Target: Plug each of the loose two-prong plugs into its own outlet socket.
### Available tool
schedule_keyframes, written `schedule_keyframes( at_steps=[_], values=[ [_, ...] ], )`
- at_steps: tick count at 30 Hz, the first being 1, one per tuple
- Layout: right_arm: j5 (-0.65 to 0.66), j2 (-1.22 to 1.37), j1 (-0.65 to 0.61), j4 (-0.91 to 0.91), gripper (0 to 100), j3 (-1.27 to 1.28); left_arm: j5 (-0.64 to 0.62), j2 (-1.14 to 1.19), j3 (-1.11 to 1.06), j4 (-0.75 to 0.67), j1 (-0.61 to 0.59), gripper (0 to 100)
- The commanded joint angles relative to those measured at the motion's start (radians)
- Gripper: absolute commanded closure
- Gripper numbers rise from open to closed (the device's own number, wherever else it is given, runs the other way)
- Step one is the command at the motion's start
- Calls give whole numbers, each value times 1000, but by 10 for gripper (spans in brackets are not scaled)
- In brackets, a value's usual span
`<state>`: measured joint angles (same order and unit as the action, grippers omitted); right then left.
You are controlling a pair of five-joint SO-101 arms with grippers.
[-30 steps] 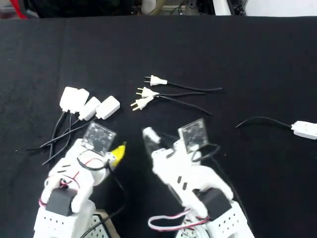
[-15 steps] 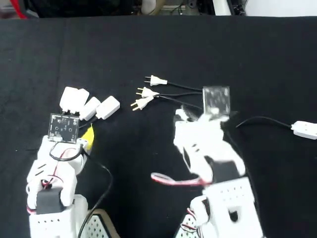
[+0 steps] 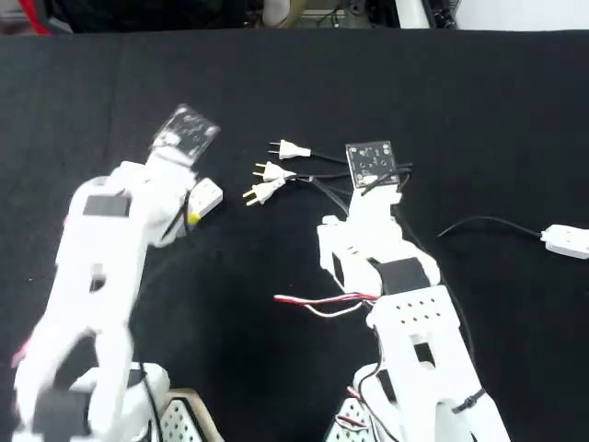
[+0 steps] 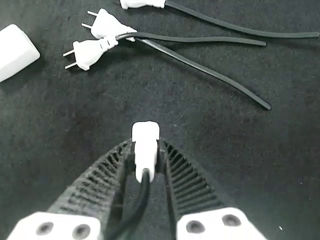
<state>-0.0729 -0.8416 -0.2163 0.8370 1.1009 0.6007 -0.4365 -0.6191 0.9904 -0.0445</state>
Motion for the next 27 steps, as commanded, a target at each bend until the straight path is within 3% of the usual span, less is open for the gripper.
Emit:
schedule_keyframes(
  at_steps=[1, 13, 22, 27],
  values=[
    [8, 1, 8, -23, 987, -33, 121, 275, 242, -28, 28, 758],
    [8, 2, 8, -23, 987, -33, 144, 756, 665, -20, 39, 757],
    [8, 2, 8, -23, 987, -33, 146, 879, 668, -28, 39, 761],
    [8, 2, 9, -23, 987, -33, 196, 865, 648, 41, 67, 762]
  ],
)
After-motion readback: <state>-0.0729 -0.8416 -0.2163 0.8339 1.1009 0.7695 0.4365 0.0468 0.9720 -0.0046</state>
